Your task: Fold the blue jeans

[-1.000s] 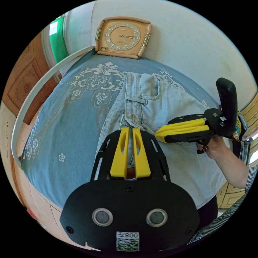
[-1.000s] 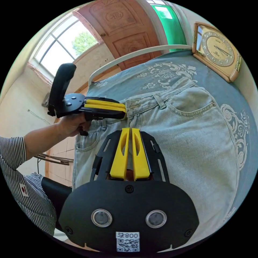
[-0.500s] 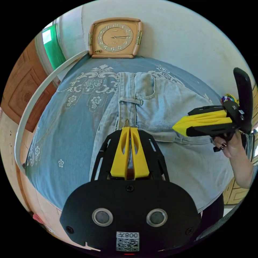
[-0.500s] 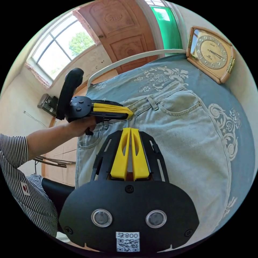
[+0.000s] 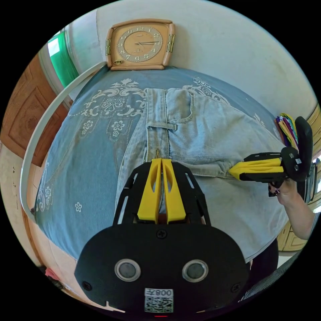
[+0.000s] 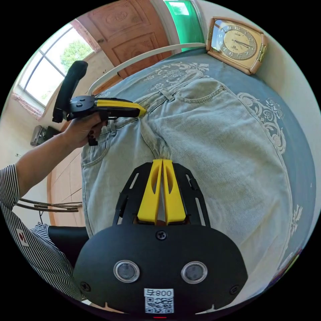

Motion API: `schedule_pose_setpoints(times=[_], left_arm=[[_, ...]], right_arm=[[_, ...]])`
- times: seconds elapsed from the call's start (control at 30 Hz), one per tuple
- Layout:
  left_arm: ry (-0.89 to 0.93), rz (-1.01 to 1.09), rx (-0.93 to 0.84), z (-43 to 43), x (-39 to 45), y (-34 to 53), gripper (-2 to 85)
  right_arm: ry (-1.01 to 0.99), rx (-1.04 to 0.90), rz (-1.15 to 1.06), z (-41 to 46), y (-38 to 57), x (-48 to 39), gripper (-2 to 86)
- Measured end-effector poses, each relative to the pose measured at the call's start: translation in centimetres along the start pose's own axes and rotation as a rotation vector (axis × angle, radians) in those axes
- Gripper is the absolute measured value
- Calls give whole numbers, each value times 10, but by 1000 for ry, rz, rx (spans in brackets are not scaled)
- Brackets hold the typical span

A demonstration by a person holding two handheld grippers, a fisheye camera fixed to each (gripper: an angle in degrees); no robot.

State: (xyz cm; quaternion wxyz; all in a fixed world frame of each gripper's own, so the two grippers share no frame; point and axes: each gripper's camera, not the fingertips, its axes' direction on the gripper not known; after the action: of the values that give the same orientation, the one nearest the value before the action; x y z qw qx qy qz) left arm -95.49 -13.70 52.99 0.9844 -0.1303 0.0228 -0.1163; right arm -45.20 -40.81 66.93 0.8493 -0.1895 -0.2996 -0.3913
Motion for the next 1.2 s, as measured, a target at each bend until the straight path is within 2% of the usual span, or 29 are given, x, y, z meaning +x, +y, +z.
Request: schedule_pose_setpoints(times=[0.17, 0.33, 0.53, 0.63, 0.8, 0.9, 1.1, 1.2], left_arm=[[28, -27, 151, -34, 7, -4, 23], [85, 33, 255, -53, 20, -31, 64], [122, 212, 101, -14, 61, -120, 86], [77, 302, 52, 2, 87, -165, 102], [-71, 520, -69, 26, 141, -230, 117], [-131, 619, -157, 43, 166, -253, 119], [-176, 685, -302, 77, 199, -284, 124], [-127, 737, -343, 84, 214, -289, 117]], right_arm=[[41, 123, 46, -63, 44, 28, 6], [125, 120, 150, -102, 78, 92, 22], [183, 56, 192, -114, 67, 148, 77], [176, -5, 168, -111, 51, 165, 101], [280, -57, 74, -113, 29, 174, 116], [271, -91, 60, -112, 25, 183, 123], [278, -167, 38, -102, 26, 188, 126], [317, -211, 26, -95, 27, 186, 124]])
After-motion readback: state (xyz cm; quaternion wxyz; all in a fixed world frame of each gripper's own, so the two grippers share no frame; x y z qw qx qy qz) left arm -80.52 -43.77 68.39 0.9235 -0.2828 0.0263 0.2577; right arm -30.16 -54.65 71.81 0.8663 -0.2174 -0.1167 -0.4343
